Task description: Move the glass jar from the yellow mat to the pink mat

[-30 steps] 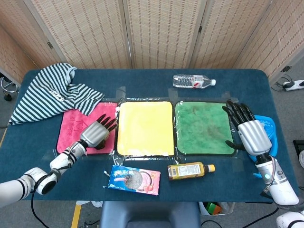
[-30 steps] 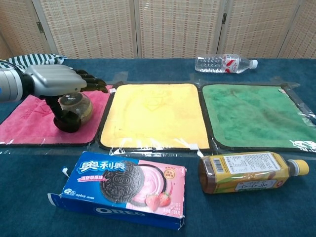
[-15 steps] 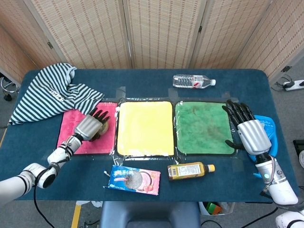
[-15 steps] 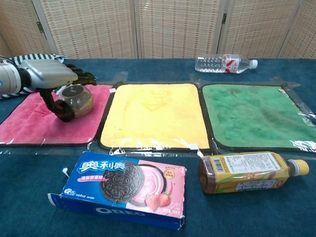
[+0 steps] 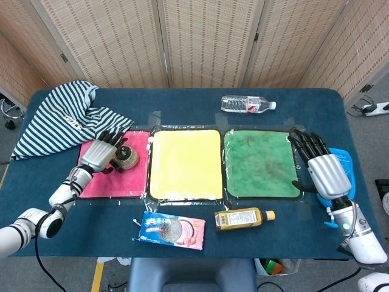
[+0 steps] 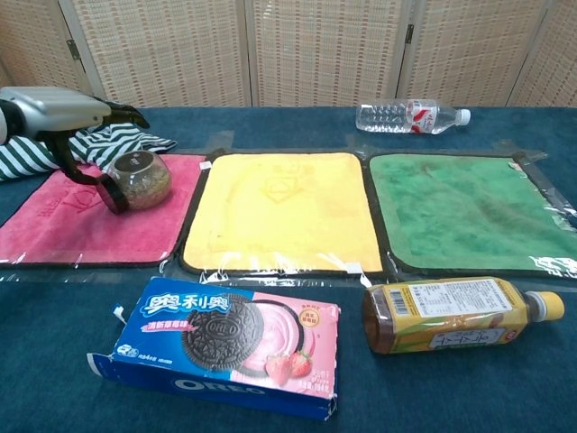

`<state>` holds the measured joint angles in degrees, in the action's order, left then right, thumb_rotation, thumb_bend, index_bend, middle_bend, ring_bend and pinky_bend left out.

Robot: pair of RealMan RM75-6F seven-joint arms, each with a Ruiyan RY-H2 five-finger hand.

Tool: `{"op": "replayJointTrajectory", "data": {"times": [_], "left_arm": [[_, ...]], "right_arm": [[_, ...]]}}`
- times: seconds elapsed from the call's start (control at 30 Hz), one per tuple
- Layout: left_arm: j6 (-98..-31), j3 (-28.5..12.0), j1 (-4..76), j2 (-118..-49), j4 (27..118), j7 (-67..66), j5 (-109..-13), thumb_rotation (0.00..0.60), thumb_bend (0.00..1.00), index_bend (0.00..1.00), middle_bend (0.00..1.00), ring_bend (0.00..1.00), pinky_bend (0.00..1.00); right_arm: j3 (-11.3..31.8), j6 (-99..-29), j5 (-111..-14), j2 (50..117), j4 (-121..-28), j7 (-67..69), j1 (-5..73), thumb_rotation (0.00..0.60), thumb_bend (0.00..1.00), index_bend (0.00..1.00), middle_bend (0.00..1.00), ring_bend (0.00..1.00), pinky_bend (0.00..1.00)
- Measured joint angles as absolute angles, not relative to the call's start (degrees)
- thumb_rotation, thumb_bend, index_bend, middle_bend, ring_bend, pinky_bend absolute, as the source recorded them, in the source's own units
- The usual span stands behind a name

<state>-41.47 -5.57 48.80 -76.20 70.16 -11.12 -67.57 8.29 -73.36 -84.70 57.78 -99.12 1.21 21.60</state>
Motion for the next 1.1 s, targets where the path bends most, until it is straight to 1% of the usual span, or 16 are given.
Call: {"op": "replayJointTrajectory", "data": {"times": [0.07,0.27,0.4,0.5,0.8,0.97,1.1], "left_arm": [[-42.4,-6.2,47.7,-74.5,72.1,-9.6,-66.6,0.600,0.28,0.00,0.00,0.01,0.07],[-48.1,-7.9,43.2,-69.4,77.4,-7.8,-62.3,0.600,0.28,0.00,0.00,0.03,0.08],[-52.5,-8.6,40.1,-66.9,81.3,-8.0,-59.8,0.600,0.28,0.00,0.02,0.05,0.07],[-56.0,-8.9,37.6,-64.9,84.9,-8.1,-58.8,0.600,0.28,0.02,0.04,0.06,0.07],[-69.1,-8.1,29.3,-60.7,95.1,-10.2,-59.1,0.600,0.28,0.06,0.07,0.09,0.07],[-76.3,-7.4,24.6,-60.2,98.2,-10.2,-60.7,0.600,0.29,0.09,0.09,0.10,0.07],[-82.5,-6.1,20.0,-60.5,99.6,-10.0,-64.3,0.600,0.29,0.10,0.10,0.10,0.07]], "right_arm": [[8.0,-73.3,-84.8,57.4,-98.8,1.8,21.4,0.600,0.09,0.00,0.00,0.01,0.00],[7.1,-72.4,-84.8,55.9,-97.9,5.6,20.7,0.600,0.09,0.00,0.00,0.01,0.00],[6.3,-72.4,-85.3,55.0,-96.3,9.7,19.7,0.600,0.09,0.00,0.00,0.01,0.00],[5.4,-73.1,-85.8,54.7,-95.3,11.7,18.5,0.600,0.09,0.00,0.00,0.02,0.00],[3.6,-78.4,-85.8,55.7,-93.9,12.9,13.4,0.600,0.09,0.00,0.01,0.03,0.00],[2.7,-81.6,-85.6,56.3,-93.7,12.9,10.4,0.600,0.09,0.00,0.02,0.04,0.00],[1.9,-83.7,-85.4,56.7,-93.6,13.3,7.9,0.600,0.09,0.00,0.03,0.04,0.00]]}}
